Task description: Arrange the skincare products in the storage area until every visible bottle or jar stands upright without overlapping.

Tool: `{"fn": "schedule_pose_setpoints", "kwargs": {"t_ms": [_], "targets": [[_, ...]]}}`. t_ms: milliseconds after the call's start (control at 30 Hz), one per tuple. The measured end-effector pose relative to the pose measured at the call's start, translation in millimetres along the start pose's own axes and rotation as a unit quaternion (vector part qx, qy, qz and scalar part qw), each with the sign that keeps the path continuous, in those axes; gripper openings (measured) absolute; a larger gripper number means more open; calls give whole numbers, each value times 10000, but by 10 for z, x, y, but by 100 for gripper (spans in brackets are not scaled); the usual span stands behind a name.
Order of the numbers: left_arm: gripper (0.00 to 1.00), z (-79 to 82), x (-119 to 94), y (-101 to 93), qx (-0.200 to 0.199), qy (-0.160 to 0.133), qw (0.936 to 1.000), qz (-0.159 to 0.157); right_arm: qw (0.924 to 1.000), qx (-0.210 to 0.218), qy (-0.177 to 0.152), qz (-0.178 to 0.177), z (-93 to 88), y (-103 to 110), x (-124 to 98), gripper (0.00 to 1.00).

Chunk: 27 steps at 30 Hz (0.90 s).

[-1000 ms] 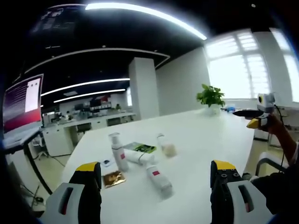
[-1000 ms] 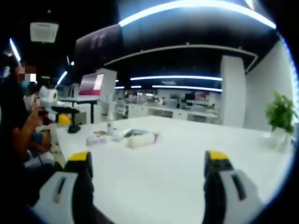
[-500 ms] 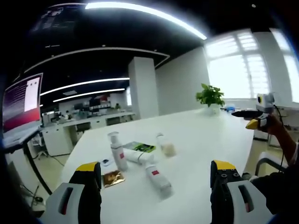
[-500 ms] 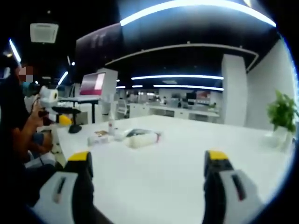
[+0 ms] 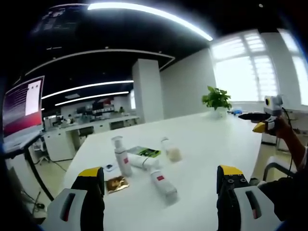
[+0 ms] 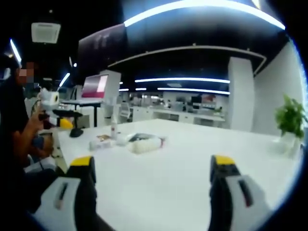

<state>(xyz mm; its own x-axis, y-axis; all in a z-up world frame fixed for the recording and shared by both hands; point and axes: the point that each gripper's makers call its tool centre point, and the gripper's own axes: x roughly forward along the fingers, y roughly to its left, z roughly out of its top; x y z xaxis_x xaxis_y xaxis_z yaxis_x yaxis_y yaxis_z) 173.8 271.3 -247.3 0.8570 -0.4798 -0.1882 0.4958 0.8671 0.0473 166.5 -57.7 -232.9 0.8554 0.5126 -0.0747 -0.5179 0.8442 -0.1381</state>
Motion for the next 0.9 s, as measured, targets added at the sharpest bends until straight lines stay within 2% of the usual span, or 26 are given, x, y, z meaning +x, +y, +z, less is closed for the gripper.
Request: {"fn": "schedule_pose_setpoints", "kwargs": {"t_ms": [900], "targets": [[99, -20, 70, -19, -46, 18, 10000, -53, 10000, 29, -13, -48, -29, -57, 51, 97]]}}
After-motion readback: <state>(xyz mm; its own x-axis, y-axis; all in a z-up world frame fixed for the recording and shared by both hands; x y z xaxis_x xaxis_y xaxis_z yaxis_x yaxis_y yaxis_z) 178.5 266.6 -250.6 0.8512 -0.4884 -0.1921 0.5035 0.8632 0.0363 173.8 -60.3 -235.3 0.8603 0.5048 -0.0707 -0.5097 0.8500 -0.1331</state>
